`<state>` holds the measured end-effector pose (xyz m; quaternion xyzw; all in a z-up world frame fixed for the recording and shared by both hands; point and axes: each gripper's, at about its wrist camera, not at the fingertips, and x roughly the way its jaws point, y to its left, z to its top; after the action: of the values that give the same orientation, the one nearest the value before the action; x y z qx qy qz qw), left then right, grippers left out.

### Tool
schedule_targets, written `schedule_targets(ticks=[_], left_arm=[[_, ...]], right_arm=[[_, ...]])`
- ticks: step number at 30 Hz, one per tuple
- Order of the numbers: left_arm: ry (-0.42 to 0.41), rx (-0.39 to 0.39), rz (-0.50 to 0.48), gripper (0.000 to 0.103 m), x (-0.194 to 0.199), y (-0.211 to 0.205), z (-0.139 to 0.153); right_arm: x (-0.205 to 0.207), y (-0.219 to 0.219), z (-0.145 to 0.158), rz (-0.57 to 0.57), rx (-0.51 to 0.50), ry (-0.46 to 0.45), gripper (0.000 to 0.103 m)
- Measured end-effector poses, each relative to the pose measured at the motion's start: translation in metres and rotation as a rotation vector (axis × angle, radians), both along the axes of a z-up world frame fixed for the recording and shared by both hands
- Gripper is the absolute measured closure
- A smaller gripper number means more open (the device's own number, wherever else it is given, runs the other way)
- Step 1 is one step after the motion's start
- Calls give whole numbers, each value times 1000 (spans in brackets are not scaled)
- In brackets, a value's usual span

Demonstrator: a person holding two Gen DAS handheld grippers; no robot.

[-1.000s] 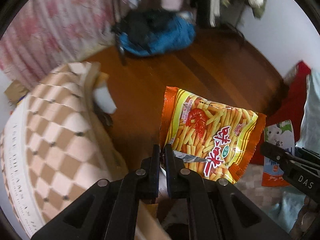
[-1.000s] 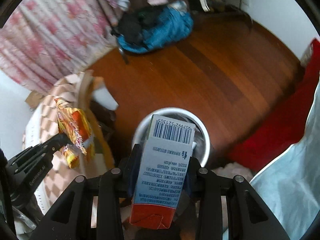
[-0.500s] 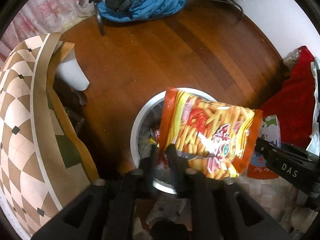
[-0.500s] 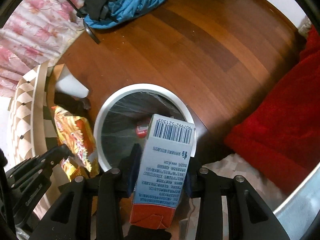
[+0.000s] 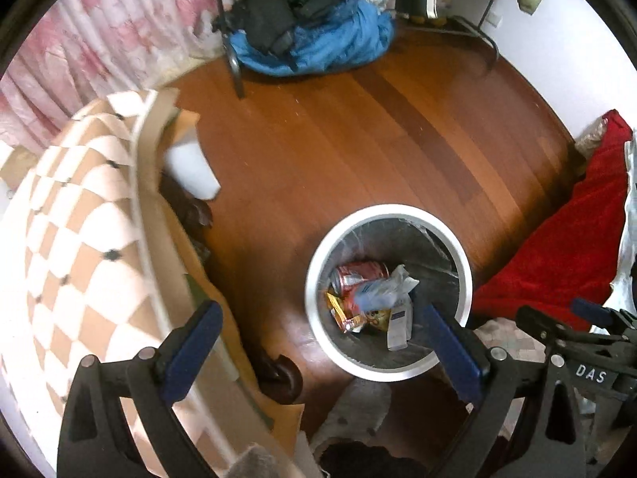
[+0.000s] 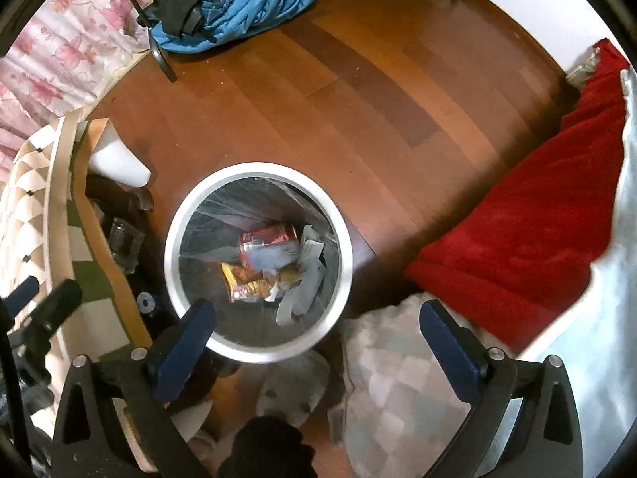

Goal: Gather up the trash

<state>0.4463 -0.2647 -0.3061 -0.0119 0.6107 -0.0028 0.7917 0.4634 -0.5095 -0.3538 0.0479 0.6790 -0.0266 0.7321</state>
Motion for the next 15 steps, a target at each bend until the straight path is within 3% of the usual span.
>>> schedule_targets(ticks=[15], left_arm=[[-204, -30, -15, 0, -89, 26, 144]], right_arm=[[-92, 24, 174, 53, 67, -185, 0]])
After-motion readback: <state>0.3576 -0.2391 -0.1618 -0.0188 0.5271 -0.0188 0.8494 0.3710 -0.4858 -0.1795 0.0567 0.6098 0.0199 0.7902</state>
